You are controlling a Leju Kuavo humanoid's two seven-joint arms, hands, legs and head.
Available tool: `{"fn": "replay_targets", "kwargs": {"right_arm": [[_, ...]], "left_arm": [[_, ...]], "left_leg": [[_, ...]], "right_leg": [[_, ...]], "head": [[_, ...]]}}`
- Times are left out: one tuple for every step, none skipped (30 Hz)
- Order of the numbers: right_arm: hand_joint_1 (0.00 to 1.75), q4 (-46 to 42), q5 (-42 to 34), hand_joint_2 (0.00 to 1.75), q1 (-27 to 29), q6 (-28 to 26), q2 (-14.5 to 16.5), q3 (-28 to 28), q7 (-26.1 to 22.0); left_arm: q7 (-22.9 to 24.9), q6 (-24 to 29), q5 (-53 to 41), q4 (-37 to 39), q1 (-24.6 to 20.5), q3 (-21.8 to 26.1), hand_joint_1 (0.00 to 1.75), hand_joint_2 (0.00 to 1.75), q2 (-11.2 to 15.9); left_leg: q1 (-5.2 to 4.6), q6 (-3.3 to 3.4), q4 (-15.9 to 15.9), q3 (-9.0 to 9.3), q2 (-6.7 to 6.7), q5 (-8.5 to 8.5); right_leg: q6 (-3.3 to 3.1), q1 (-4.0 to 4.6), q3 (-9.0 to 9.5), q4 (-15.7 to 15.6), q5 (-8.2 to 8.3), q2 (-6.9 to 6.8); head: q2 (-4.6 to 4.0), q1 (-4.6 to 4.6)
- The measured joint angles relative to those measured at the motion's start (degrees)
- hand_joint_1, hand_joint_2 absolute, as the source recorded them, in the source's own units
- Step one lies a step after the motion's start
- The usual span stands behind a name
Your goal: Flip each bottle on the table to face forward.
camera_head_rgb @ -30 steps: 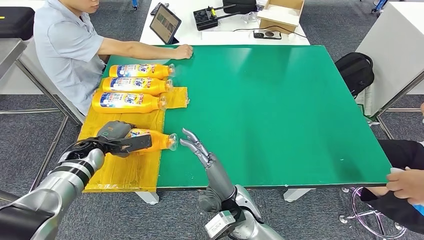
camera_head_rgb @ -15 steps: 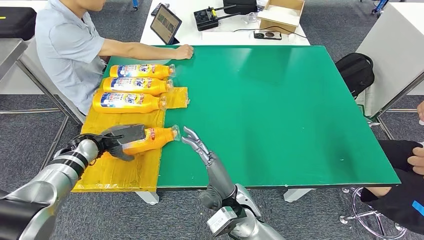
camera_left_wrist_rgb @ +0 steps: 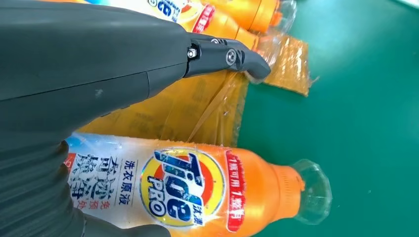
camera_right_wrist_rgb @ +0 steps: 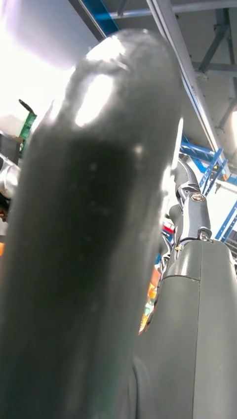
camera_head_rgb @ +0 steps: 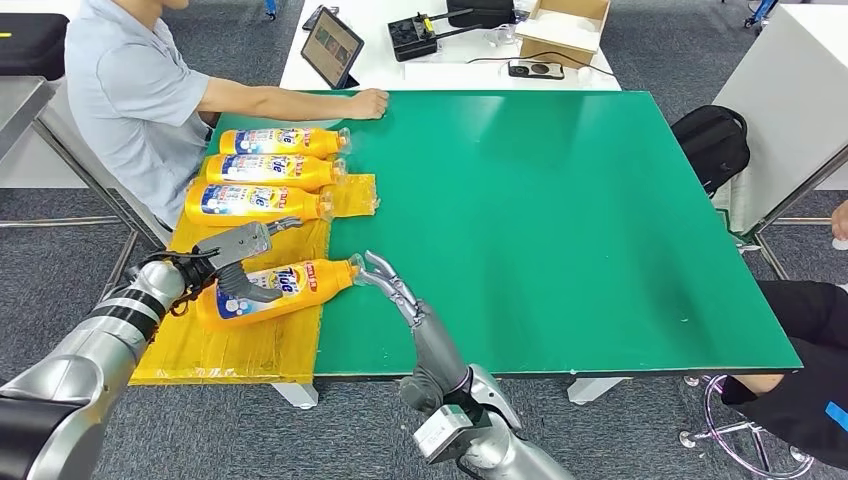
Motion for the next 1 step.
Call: {"fn": "replay_targets", "kwargs": {"right_arm": [[0.0, 0.0, 0.0, 0.0, 0.0, 0.0, 0.0, 0.0, 0.0]], "left_arm": [[-0.2, 0.1, 0.2, -0.1, 0.0, 0.1, 0.0, 1.75, 0.0]], "left_leg": [[0.0, 0.0, 0.0, 0.0, 0.0, 0.0]], "right_leg": [[0.0, 0.0, 0.0, 0.0, 0.0, 0.0]], "head": [[0.0, 0.0]]}}
